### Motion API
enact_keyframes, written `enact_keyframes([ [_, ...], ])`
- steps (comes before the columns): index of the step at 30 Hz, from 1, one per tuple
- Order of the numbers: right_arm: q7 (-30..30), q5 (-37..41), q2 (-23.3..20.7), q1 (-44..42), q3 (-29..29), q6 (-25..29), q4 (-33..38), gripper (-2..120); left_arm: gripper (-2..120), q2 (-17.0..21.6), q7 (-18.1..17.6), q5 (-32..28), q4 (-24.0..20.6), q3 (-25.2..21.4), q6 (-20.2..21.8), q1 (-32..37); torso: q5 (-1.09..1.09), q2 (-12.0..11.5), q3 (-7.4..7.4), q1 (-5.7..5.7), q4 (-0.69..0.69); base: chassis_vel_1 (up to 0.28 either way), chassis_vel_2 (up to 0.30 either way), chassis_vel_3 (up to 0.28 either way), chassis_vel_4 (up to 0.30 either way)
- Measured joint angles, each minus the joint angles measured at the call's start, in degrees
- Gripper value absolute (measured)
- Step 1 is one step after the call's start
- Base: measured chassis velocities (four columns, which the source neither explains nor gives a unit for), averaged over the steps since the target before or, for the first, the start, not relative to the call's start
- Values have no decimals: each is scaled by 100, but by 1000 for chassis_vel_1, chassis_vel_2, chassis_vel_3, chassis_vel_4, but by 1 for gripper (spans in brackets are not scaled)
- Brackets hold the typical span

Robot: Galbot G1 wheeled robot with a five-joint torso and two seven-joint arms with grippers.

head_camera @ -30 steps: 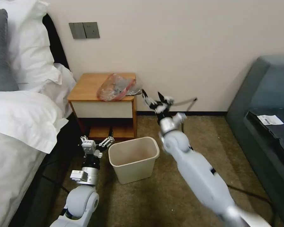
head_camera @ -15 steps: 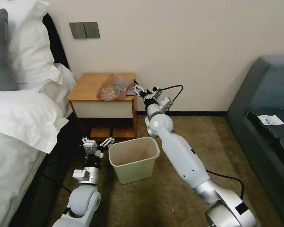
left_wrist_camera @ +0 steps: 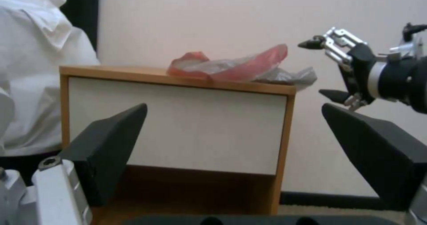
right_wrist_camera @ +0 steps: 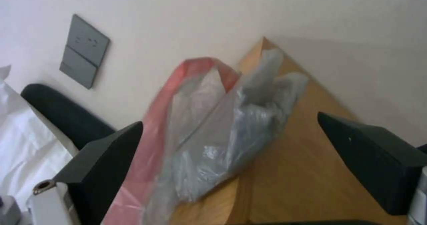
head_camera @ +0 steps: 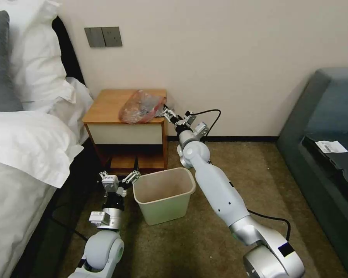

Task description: Pick up the garbage bag from the table and place it over the trash can.

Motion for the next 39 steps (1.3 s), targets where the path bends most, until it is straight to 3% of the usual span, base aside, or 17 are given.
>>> enact_keyframes([
  [14, -449, -70, 46, 363, 154, 168, -891, 100, 98, -118, -36, 245, -108, -23, -82, 247, 0, 0, 0, 0, 0, 0, 0, 0, 0],
  [36, -915, 107, 41, 440, 78, 79, -1076, 100, 98, -277, -59, 464, -79, 18, -127, 313, 0, 0, 0, 0, 0, 0, 0, 0, 0],
  [39, -957, 143, 40, 432, 76, 67, -1083, 95, 98, -301, -62, 481, -71, 20, -133, 323, 0, 0, 0, 0, 0, 0, 0, 0, 0],
])
